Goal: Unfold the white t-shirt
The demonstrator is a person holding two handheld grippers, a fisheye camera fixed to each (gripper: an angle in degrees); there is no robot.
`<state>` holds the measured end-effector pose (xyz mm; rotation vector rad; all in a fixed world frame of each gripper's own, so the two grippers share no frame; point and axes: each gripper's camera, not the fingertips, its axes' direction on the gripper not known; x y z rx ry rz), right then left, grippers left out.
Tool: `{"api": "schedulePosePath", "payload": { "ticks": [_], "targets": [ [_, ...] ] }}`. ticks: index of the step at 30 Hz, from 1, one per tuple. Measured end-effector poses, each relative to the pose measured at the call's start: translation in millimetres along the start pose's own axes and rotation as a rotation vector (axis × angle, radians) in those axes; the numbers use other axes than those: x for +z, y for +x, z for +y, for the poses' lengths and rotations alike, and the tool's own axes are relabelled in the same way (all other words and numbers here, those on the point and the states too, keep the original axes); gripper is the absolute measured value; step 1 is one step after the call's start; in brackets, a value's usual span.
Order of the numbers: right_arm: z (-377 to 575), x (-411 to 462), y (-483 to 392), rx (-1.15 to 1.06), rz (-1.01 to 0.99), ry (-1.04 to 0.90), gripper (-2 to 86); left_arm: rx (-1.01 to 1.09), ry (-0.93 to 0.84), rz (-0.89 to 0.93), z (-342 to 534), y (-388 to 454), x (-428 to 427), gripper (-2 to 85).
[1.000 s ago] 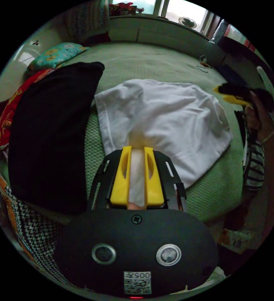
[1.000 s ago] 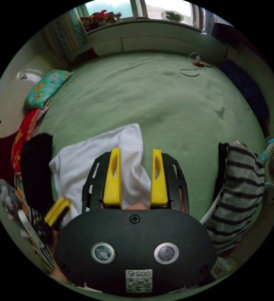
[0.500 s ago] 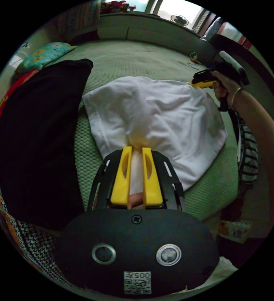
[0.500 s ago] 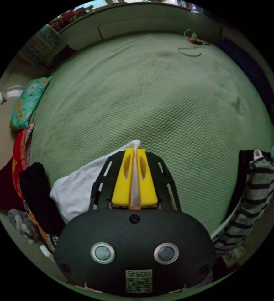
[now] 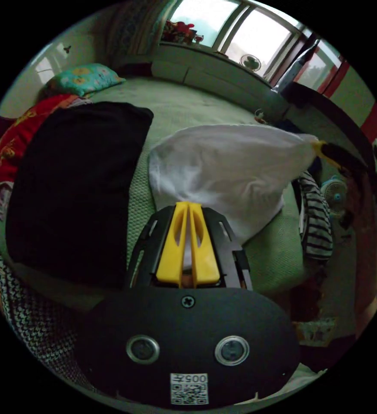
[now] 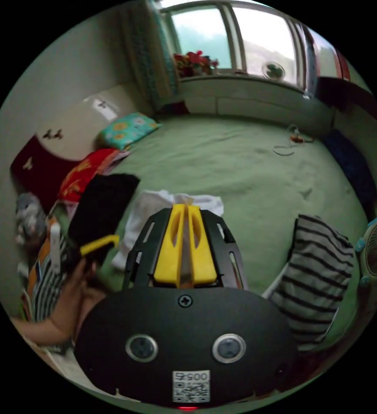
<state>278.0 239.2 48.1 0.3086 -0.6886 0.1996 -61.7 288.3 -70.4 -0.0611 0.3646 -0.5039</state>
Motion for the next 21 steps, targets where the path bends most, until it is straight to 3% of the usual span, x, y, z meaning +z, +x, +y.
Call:
{"api": "schedulePosePath", "payload": {
  "ticks": [6, 11, 21],
  "targets": [
    [112, -75, 7, -0.030, -0.061, -0.061, -1.7, 0.047, 0.019, -0.090, 10, 16, -39, -0.6],
    [193, -101, 42, 0.036, 0.033, -0.138, -1.7, 0.084, 0.030, -0.142, 19, 28, -54, -0.5],
    [220, -118, 97, 0.206, 0.279, -0.216, -0.5, 0.033, -0.090, -0.206, 15, 21, -3, 3.2]
  ]
}}
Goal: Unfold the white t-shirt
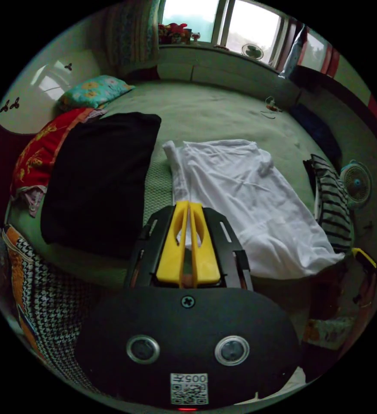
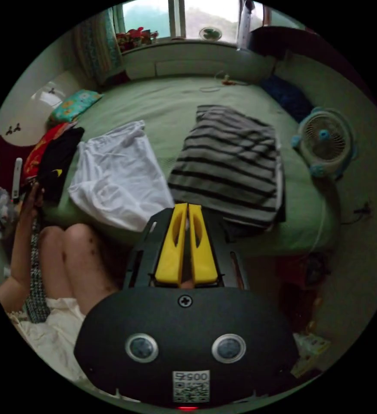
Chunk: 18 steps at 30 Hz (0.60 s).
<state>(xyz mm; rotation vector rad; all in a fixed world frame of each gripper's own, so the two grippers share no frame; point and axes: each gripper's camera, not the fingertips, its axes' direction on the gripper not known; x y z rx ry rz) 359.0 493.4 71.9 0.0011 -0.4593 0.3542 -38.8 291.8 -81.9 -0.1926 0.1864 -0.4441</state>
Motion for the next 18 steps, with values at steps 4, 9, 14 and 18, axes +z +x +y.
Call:
{"api": "schedulePosePath", "payload": {
  "ticks": [4, 9, 14, 18],
  "targets": [
    [-21, -14, -13, -0.040, -0.054, 0.086, 4.1, -0.021, -0.043, -0.032, -17, -10, 35, 8.5],
    [-80, 37, -71, -0.183, -0.198, 0.005, 12.5, -0.081, -0.088, 0.017, -35, -27, 69, 9.9],
    [-165, 133, -136, -0.230, -0.220, -0.070, 13.3, -0.056, -0.122, 0.044, -40, -36, 80, 9.4],
    [-212, 194, -163, -0.183, -0.189, -0.128, 10.9, -0.070, -0.104, 0.077, -42, -51, 81, 4.8]
  ]
}}
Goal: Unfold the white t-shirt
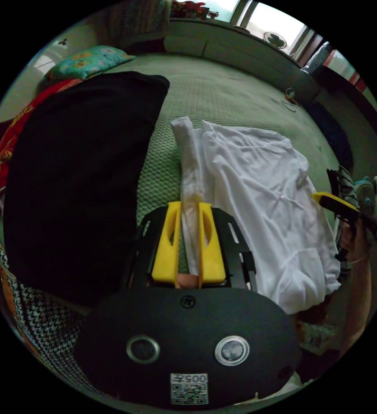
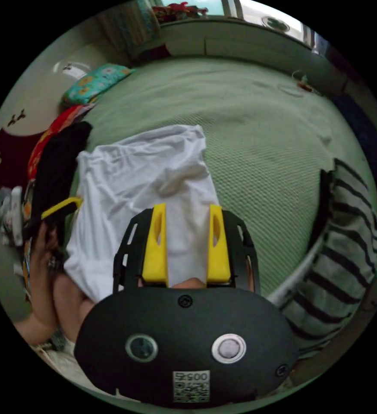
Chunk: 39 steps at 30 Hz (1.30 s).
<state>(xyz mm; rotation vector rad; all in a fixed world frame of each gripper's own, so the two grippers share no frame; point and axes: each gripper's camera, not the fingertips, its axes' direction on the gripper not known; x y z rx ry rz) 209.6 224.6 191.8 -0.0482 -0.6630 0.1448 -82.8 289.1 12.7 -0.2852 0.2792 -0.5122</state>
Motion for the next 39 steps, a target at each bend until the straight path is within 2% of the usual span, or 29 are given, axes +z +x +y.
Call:
{"api": "schedulePosePath", "payload": {
  "ticks": [2, 4, 6, 11, 13, 16, 20, 22, 24, 26, 29, 31, 35, 39],
  "targets": [
    [-17, 23, 0, 0.093, 0.062, -0.031, 2.8, -0.023, -0.005, 0.075, -3, -10, 1, 2.6],
    [-24, 24, -8, 0.061, 0.074, -0.028, -0.3, -0.016, -0.005, 0.105, -9, -18, 0, 1.7],
    [-31, 19, -13, 0.047, 0.095, -0.002, -1.0, -0.013, 0.044, 0.069, -10, -19, -6, 1.5],
    [-45, -13, -12, 0.214, 0.036, 0.214, -0.2, -0.091, 0.202, -0.014, -3, -19, -23, 2.3],
    [-48, -6, -21, 0.210, 0.030, 0.158, 1.7, -0.094, 0.192, -0.052, -1, -17, -23, 3.9],
    [-34, 2, -46, 0.109, -0.018, 0.087, 7.1, -0.101, 0.194, -0.063, 3, -15, -28, 5.0],
    [9, 4, -88, -0.040, -0.263, 0.015, 13.5, -0.093, 0.231, -0.005, 10, -17, -37, 4.7],
    [23, 13, -108, -0.093, -0.285, -0.047, 13.1, -0.071, 0.208, 0.045, 11, -17, -36, 4.3],
    [32, 24, -127, -0.120, -0.219, -0.083, 10.6, -0.054, 0.186, 0.074, 10, -15, -33, 4.1],
    [40, 32, -150, -0.164, -0.152, -0.102, 0.0, -0.039, 0.172, 0.086, 10, -12, -31, 3.6],
    [60, 7, -177, -0.259, -0.240, -0.015, -1.3, -0.006, 0.139, 0.081, 10, -4, -27, 3.0],
    [77, -10, -194, -0.330, -0.308, -0.025, -1.4, 0.013, 0.130, 0.069, 9, 1, -25, 2.5],
    [127, -33, -241, -0.511, -0.326, -0.141, -1.5, 0.036, 0.105, 0.082, 6, 7, -21, 1.7],
    [166, -33, -268, -0.564, -0.423, -0.316, -1.5, 0.044, 0.084, 0.070, 2, 15, -16, 0.8]
  ]
}}
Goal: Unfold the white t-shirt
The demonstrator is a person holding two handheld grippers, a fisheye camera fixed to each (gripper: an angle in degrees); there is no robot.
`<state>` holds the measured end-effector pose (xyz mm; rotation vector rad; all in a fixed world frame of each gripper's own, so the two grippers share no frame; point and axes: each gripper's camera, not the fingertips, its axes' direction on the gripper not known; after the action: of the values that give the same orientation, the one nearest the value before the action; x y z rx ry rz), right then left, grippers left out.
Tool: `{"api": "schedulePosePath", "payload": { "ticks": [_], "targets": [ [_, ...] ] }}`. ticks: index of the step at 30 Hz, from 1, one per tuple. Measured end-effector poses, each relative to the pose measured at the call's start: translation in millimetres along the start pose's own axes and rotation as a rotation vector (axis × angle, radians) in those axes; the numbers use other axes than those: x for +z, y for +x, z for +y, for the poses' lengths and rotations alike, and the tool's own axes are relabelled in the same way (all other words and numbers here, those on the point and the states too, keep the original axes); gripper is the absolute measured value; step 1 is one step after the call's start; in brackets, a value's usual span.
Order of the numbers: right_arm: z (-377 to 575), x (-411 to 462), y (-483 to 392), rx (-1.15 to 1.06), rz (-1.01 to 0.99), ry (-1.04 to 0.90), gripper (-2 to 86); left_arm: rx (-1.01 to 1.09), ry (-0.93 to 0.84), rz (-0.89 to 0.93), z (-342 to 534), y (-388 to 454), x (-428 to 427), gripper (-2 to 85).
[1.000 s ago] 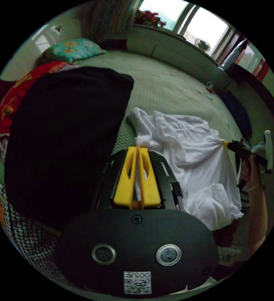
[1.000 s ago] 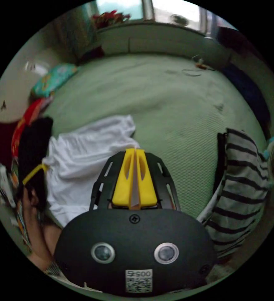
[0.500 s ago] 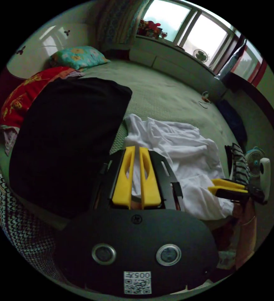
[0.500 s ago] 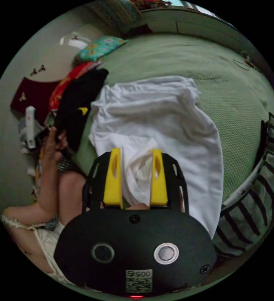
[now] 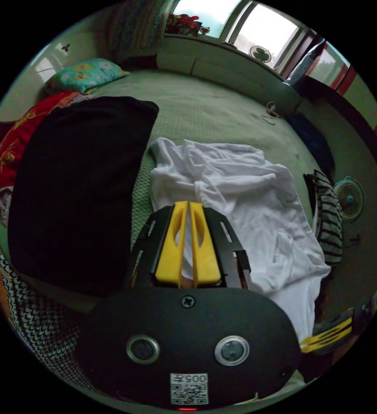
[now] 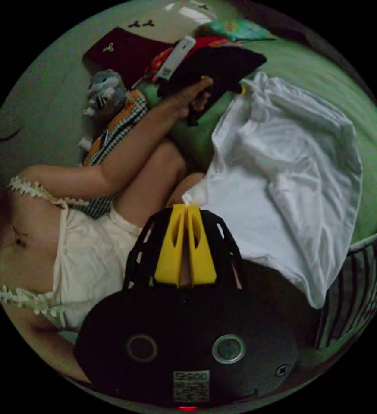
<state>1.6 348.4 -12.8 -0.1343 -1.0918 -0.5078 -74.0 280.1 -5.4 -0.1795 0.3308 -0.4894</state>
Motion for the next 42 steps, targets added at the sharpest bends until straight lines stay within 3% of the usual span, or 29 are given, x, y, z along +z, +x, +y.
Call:
{"api": "schedulePosePath", "payload": {
  "ticks": [4, 12, 17, 21, 30, 35, 42],
  "targets": [
    [12, 13, -31, 0.025, 0.066, -0.085, 0.0, 0.001, -0.007, 0.015, -5, 6, 3, 0.2],
    [-13, -42, -86, -0.068, 0.111, -0.010, 7.3, 0.003, -0.049, 0.027, -19, 19, 15, 0.1],
    [-27, -70, -122, -0.104, 0.307, 0.179, 10.4, 0.000, -0.049, 0.024, -31, 28, 17, 0.0],
    [-58, -37, -114, -0.063, 0.443, 0.166, 12.1, -0.008, -0.057, 0.038, -38, 38, 20, 0.0],
    [-99, 14, -86, 0.041, 0.851, 0.138, 0.0, 0.034, -0.079, 0.028, -53, 64, 17, 0.6],
    [-62, -77, -60, 0.288, 0.683, 0.357, -0.9, 0.186, 0.014, -0.091, -56, 90, 3, 3.0],
    [-8, -163, -39, 0.429, 0.581, 0.505, -1.0, 0.441, 0.040, -0.033, -57, 135, 6, 14.3]
  ]
}}
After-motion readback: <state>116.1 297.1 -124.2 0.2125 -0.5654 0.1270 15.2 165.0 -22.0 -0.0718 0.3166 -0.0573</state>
